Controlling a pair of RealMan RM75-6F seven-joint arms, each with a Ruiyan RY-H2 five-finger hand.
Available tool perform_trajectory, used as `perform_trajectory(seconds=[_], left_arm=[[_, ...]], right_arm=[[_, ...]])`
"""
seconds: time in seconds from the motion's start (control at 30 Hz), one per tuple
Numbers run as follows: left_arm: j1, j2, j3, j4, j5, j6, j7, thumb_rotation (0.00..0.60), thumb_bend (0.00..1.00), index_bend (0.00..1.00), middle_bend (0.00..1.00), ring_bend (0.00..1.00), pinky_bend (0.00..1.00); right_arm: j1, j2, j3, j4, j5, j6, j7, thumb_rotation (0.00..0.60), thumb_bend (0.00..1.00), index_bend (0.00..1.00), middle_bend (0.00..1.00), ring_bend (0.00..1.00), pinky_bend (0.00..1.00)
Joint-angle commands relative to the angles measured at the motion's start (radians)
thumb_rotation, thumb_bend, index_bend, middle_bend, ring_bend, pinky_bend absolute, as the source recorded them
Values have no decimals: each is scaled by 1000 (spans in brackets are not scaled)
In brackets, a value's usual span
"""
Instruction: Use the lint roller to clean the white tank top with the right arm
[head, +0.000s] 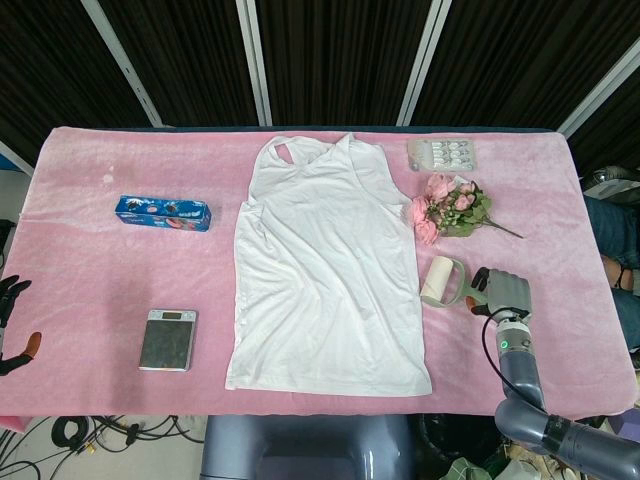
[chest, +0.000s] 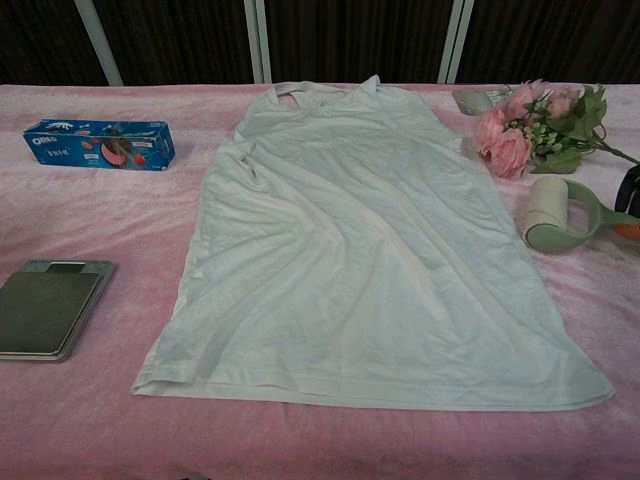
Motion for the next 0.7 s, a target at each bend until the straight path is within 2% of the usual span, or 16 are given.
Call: perform_trajectory(seconds=[0.03, 0.7], left_arm=[[1, 0, 0, -1, 0, 1, 0, 600, 381, 136, 84, 23, 52], [1, 1, 1, -3, 0, 1, -3, 600, 381, 136, 84, 23, 51]], right_arm=[[-1, -1, 0, 2, -5, -1, 2, 600, 437, 632, 508, 526, 503], [0, 7, 8, -15, -13, 6, 5, 600, 490, 644, 514, 531, 505]])
